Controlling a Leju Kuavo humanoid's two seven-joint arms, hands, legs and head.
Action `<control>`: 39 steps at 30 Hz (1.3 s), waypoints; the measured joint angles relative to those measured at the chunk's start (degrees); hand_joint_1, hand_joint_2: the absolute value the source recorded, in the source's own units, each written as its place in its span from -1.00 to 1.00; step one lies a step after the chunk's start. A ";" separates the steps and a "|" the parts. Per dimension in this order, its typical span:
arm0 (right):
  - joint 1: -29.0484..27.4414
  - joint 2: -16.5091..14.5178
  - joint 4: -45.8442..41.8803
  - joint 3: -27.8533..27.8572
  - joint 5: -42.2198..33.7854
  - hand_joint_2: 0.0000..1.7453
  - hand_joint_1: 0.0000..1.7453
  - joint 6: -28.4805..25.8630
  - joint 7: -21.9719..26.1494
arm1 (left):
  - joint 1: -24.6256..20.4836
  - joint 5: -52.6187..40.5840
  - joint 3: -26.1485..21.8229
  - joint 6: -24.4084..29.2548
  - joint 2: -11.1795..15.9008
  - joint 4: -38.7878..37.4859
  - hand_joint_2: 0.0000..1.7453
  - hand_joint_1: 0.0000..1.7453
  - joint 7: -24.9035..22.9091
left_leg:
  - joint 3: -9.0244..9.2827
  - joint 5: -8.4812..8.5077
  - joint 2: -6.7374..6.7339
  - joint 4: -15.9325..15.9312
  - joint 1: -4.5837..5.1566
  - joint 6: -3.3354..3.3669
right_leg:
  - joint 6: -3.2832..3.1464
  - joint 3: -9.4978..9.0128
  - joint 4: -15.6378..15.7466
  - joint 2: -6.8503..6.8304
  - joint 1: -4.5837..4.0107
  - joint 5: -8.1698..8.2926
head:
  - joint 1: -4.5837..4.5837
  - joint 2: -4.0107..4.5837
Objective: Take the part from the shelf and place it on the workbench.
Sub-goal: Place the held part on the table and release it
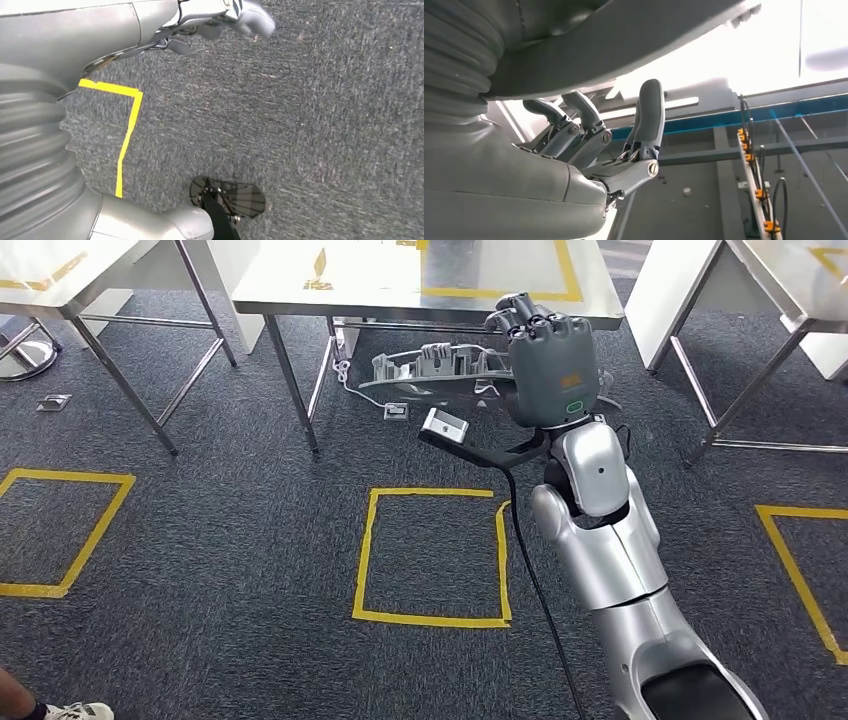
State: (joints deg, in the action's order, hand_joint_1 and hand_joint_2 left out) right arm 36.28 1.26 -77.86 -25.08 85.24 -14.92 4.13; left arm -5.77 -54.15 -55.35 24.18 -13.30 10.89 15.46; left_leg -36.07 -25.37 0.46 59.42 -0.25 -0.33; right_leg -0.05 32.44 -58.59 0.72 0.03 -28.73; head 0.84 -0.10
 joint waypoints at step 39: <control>-7.37 2.71 -4.78 5.63 1.50 1.00 1.00 -6.33 -2.83 | -0.56 -1.20 -0.04 -0.44 -0.59 0.02 1.00 -1.00 -0.58 | 1.96 -0.80 -0.06 -0.71 -0.28 1.70 | 1.92 9.86 -16.32 -0.42 0.57 -4.24 | 0.37 0.00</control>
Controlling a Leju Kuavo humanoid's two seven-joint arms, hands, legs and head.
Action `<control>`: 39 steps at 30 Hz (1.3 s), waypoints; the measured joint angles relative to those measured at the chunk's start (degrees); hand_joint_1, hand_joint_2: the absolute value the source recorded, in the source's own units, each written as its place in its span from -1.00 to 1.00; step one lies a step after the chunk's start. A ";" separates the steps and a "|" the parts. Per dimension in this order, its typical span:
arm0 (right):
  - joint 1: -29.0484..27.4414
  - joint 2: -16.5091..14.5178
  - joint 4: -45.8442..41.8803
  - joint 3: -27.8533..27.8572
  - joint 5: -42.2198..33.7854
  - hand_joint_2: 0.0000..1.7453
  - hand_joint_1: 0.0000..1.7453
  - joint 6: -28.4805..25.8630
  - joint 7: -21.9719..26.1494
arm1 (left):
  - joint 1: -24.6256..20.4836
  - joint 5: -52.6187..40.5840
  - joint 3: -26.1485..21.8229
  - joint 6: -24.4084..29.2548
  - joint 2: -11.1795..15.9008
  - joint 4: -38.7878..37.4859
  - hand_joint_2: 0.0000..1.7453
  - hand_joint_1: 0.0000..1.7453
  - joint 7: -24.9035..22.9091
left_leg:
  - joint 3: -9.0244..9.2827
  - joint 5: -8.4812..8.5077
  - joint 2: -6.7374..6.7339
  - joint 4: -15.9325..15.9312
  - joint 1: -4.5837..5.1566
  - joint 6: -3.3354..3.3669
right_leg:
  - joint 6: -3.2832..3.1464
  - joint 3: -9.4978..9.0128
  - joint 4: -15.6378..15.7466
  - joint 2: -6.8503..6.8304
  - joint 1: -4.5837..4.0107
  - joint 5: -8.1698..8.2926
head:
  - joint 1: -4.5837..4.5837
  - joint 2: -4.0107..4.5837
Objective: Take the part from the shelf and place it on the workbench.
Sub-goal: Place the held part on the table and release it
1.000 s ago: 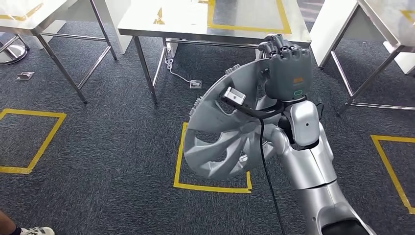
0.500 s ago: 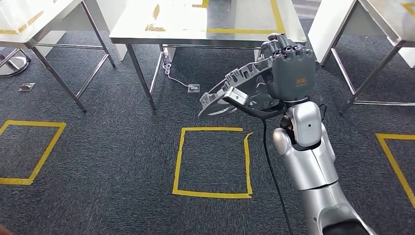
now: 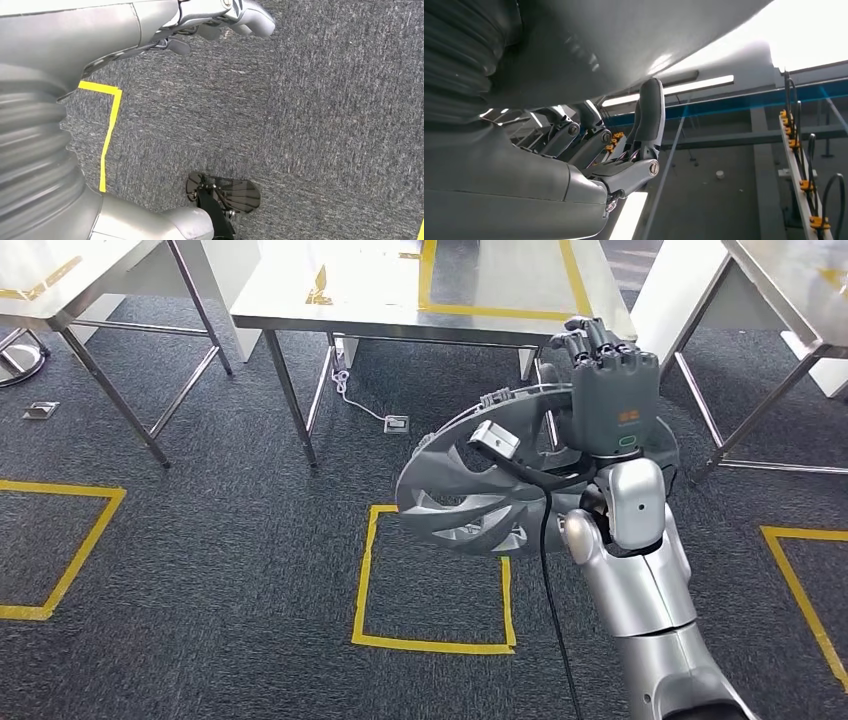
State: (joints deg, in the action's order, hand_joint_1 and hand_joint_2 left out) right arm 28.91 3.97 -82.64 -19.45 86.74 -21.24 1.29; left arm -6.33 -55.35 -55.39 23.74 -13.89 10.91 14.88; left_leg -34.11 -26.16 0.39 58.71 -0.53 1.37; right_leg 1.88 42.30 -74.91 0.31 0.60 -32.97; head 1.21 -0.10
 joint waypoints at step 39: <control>3.10 -0.03 3.01 2.09 -1.01 1.00 1.00 -0.78 0.26 | -0.62 0.40 0.01 -0.64 -0.09 0.02 1.00 -1.00 -0.69 | 1.54 -2.16 0.39 0.11 0.00 -2.37 | -1.74 -6.71 16.10 -0.09 -0.06 7.47 | -0.07 0.00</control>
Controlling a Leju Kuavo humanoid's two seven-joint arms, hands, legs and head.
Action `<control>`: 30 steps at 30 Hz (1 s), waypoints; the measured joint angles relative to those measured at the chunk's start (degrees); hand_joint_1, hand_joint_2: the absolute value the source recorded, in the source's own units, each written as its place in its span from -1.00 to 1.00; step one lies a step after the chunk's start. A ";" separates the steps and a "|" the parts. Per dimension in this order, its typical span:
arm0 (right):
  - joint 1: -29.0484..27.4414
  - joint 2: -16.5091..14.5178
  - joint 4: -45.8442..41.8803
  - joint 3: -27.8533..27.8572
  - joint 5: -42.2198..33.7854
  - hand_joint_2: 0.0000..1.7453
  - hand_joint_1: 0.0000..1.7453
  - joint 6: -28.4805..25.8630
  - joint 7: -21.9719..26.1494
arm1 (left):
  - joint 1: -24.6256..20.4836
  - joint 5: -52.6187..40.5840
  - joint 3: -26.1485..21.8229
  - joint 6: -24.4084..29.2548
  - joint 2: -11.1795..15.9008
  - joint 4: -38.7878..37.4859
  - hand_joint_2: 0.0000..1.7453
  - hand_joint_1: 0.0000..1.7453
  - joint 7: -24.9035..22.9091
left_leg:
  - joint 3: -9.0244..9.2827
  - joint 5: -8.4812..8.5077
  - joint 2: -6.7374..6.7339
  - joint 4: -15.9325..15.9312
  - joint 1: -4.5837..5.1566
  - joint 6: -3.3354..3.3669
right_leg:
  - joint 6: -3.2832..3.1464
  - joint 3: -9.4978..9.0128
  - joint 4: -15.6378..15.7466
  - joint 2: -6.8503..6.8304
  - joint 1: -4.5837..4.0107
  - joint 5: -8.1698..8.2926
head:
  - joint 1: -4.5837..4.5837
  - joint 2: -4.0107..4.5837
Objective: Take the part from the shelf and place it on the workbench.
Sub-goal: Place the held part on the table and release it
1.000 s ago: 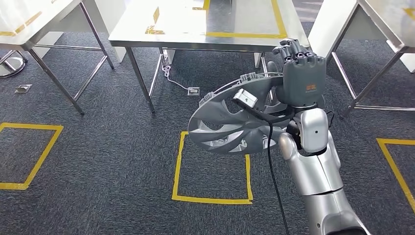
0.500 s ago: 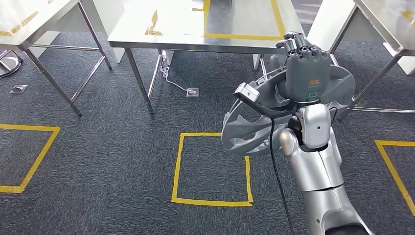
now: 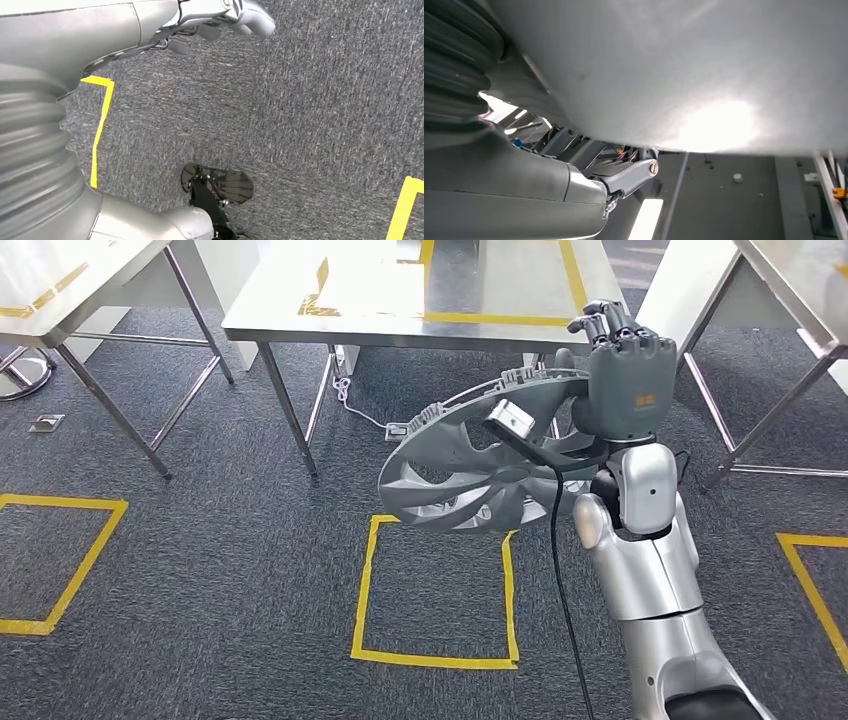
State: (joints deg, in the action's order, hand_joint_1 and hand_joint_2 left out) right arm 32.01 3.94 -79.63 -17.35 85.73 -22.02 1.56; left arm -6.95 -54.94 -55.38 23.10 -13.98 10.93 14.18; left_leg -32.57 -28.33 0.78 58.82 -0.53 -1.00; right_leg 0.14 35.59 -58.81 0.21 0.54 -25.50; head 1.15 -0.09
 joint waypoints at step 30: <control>-0.94 0.21 1.47 0.12 -1.12 1.00 1.00 -0.75 -0.99 | 0.87 -0.38 -0.09 0.05 0.11 -0.15 1.00 -1.00 -0.10 | 5.36 -3.42 0.12 -0.51 0.33 0.98 | -0.37 2.20 0.58 -0.19 -0.75 2.80 | 0.22 0.00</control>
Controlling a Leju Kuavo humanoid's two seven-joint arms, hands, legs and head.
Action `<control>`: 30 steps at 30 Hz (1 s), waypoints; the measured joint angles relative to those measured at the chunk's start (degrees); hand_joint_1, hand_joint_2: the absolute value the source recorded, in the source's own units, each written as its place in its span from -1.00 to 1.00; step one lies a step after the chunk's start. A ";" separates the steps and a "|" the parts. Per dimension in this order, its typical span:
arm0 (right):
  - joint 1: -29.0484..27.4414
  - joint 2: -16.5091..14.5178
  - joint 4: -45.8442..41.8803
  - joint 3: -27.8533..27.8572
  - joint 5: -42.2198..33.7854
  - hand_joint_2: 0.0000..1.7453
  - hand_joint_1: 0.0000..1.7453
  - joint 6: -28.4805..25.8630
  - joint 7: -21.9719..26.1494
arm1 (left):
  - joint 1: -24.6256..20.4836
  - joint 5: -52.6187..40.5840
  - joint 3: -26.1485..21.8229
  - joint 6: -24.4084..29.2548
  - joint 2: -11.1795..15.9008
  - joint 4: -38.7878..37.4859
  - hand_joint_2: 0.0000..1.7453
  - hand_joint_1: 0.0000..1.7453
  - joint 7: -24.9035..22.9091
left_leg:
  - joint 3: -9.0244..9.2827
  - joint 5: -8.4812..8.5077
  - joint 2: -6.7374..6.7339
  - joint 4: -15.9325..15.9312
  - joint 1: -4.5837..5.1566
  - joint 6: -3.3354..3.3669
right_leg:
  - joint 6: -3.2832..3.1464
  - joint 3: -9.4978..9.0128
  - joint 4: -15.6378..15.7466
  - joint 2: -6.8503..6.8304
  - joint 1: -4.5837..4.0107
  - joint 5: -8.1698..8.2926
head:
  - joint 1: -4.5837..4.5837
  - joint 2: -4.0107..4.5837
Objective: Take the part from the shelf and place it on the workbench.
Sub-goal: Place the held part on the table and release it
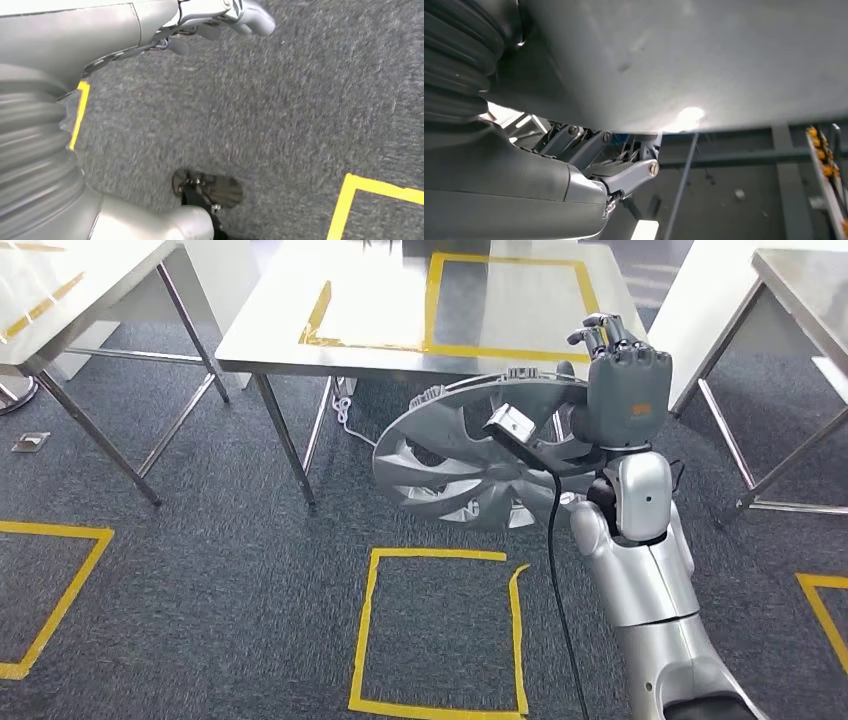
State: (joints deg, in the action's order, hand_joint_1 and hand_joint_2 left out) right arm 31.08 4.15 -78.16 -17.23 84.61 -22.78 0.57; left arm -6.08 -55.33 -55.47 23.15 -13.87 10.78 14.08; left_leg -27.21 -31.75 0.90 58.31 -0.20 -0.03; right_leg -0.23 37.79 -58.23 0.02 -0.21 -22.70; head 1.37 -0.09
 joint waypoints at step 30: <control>-2.59 0.87 -2.76 3.73 -1.81 1.00 1.00 0.34 0.02 | -0.34 -0.88 0.41 -0.49 -0.04 -0.08 1.00 -1.00 -0.97 | -4.45 3.34 -0.30 0.77 0.16 0.63 | -0.09 -1.99 -0.03 0.04 -0.25 -2.93 | -0.10 0.00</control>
State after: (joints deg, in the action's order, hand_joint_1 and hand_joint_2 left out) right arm 28.48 5.02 -80.91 -13.51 82.79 -22.44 0.59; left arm -6.41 -56.21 -55.06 22.67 -13.91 10.70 13.11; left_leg -31.66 -28.41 0.60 59.08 -0.05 0.60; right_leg -0.32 35.80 -58.26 0.06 -0.46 -25.63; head 1.27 -0.09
